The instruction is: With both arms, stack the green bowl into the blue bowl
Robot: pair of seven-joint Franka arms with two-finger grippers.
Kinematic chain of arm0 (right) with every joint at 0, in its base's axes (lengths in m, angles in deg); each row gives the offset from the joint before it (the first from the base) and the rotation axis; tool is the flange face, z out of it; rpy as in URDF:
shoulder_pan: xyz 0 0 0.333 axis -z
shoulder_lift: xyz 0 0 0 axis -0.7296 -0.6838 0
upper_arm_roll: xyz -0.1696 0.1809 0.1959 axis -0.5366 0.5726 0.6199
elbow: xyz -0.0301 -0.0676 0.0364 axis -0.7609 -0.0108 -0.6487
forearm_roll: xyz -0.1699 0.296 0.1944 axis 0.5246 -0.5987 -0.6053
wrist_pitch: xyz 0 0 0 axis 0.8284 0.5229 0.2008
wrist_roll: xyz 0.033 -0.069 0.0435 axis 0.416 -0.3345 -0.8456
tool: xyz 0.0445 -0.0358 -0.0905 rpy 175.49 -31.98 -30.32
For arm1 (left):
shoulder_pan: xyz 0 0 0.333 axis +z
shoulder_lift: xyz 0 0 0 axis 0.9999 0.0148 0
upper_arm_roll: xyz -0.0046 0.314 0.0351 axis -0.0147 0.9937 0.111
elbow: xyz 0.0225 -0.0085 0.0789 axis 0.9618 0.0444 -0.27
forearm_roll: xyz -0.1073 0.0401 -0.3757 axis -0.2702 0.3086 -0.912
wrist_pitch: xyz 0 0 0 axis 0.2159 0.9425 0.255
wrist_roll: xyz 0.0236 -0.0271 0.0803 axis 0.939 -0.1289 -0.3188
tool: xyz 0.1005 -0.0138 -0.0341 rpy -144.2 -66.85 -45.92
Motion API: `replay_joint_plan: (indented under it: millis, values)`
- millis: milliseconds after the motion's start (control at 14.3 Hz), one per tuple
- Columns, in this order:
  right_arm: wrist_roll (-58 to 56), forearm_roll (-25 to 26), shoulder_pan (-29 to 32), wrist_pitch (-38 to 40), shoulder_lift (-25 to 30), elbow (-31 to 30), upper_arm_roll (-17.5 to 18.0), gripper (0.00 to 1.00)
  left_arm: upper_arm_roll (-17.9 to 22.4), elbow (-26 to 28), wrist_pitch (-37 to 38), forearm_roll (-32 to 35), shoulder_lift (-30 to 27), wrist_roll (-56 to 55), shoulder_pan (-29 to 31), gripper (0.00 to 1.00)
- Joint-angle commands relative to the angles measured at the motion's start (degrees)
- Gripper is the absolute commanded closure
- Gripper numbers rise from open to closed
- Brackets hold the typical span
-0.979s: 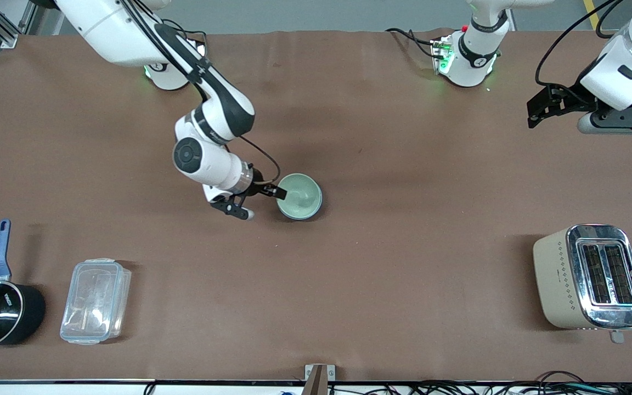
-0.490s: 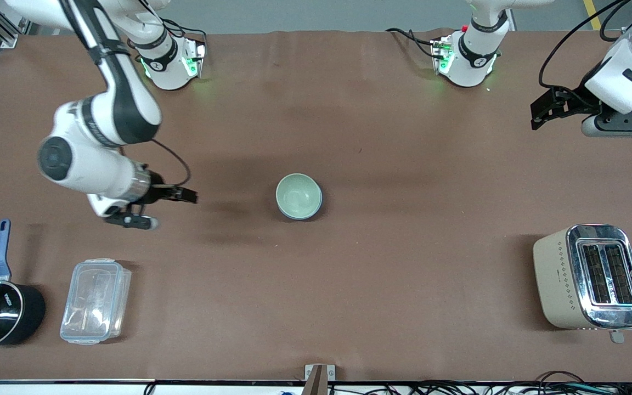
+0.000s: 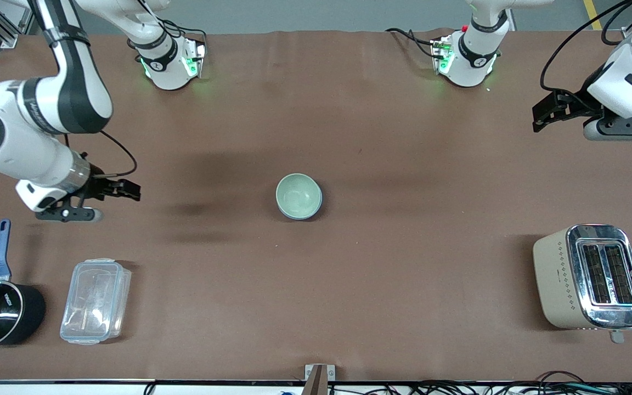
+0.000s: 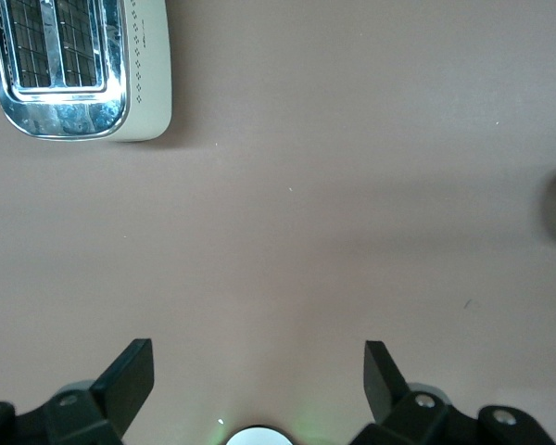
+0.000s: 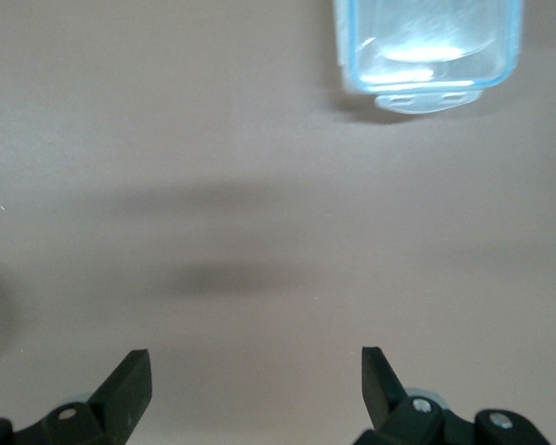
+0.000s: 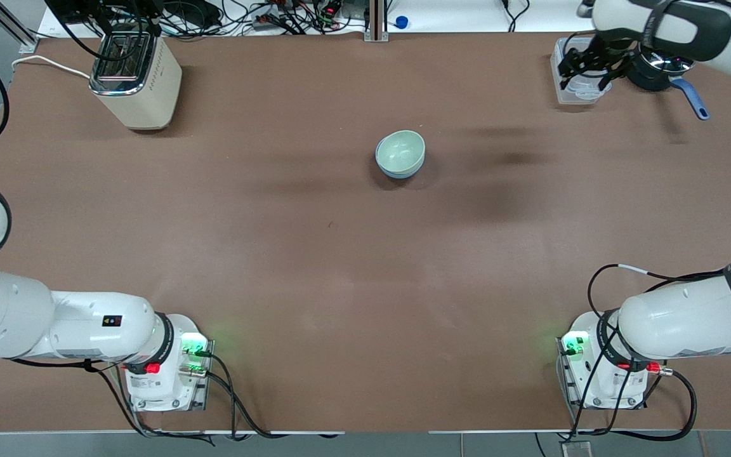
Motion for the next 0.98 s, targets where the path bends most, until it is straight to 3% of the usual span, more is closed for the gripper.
replay_joint_plan:
  millis: [0, 140, 420, 769, 909]
  values:
    - [-3.1, 0.9, 3.1, 2.0, 5.7, -2.3, 0.5, 0.00, 0.2, -0.5, 0.4, -0.2, -0.2, 1.1, 0.2, 0.00]
    - [-3.5, 1.0, 3.5, 5.7, 7.9, 0.0, 0.0, 0.00, 0.2, -0.6, 0.4, -0.1, 0.0, 1.1, 0.2, 0.00]
    - [-3.5, 1.3, 3.1, 20.2, 7.7, 13.6, -1.1, 0.00, 0.2, -0.5, 0.4, -0.2, 0.0, 1.2, 0.3, 0.00]
    - [-3.3, 2.3, 3.0, 25.7, 7.5, 23.5, -1.2, 0.00, 0.1, -0.7, 0.4, -0.4, 0.0, 1.2, 0.2, 0.00]
    - [-3.5, 4.9, 2.4, 30.9, 7.4, 24.8, -1.1, 0.00, 0.1, -0.9, 0.4, -0.5, 0.0, 1.3, 0.2, 0.00]
